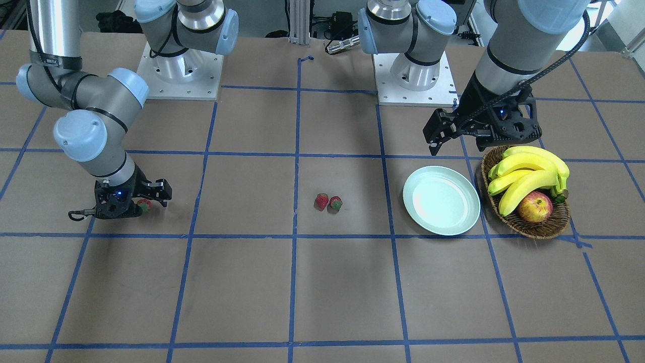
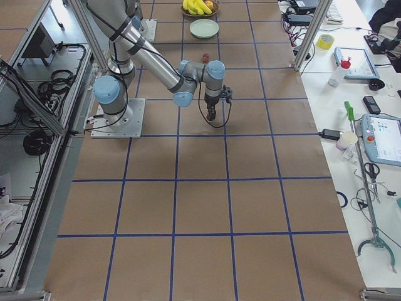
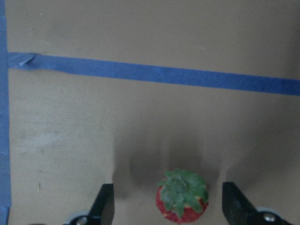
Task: Collect all strawberries into plate
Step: 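Reach the right gripper to the farthest strawberry and grasp it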
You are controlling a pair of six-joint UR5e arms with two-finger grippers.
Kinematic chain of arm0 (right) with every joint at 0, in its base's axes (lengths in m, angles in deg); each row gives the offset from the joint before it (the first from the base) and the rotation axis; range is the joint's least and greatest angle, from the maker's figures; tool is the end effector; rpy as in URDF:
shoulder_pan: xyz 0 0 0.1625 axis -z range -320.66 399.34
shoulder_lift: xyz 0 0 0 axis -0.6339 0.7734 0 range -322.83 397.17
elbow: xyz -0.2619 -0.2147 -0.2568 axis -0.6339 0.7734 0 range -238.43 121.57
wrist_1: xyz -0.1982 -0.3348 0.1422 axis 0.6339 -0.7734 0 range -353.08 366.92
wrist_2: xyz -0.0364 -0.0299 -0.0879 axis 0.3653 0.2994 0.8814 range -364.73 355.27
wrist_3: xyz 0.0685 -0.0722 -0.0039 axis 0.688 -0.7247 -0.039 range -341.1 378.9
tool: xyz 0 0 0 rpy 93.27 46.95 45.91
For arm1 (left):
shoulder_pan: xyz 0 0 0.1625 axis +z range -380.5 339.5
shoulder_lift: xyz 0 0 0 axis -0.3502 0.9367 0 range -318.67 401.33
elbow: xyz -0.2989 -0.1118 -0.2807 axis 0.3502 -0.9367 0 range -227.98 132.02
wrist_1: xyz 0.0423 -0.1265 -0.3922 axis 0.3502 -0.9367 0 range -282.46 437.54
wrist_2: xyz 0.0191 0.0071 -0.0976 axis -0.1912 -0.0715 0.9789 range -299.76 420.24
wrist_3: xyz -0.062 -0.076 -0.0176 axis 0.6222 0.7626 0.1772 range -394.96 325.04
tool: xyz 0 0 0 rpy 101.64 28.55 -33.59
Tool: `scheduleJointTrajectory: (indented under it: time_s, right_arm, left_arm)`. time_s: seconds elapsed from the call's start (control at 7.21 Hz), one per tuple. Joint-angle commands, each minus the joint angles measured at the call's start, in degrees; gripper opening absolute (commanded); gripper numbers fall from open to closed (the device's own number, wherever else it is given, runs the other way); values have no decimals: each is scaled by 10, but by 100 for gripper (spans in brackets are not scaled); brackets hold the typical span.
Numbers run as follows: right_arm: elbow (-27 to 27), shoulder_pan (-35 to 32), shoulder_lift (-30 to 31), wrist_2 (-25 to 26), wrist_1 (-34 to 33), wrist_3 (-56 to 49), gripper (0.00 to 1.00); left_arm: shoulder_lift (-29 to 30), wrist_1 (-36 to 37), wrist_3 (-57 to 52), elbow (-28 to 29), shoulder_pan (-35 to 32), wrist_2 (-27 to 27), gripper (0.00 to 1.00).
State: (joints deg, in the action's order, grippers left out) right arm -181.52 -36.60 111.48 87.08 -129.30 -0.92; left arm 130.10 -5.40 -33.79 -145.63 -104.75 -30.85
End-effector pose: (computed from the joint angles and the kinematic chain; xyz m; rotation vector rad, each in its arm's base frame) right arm 0.0125 -0.4862 0.1727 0.1578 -3.1192 -0.0812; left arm -0.0826 -0.4921 0.4451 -0.1886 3.1164 -0.0165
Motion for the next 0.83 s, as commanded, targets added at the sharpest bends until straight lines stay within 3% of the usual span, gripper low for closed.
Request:
scheduleJointTrajectory:
  time_s: [0.0,0.42,0.69]
  right_arm:
    - [4,0,0,14,3,4,1]
    - [19,-8,6,4,10,55,0]
    - [90,-99,0,-50,112,184,0]
  left_arm:
    - [-1,0,-1,0,0,-1,100]
    - [-1,0,-2,0,0,-1,100]
    - [-1,0,-2,0,1,-1,100]
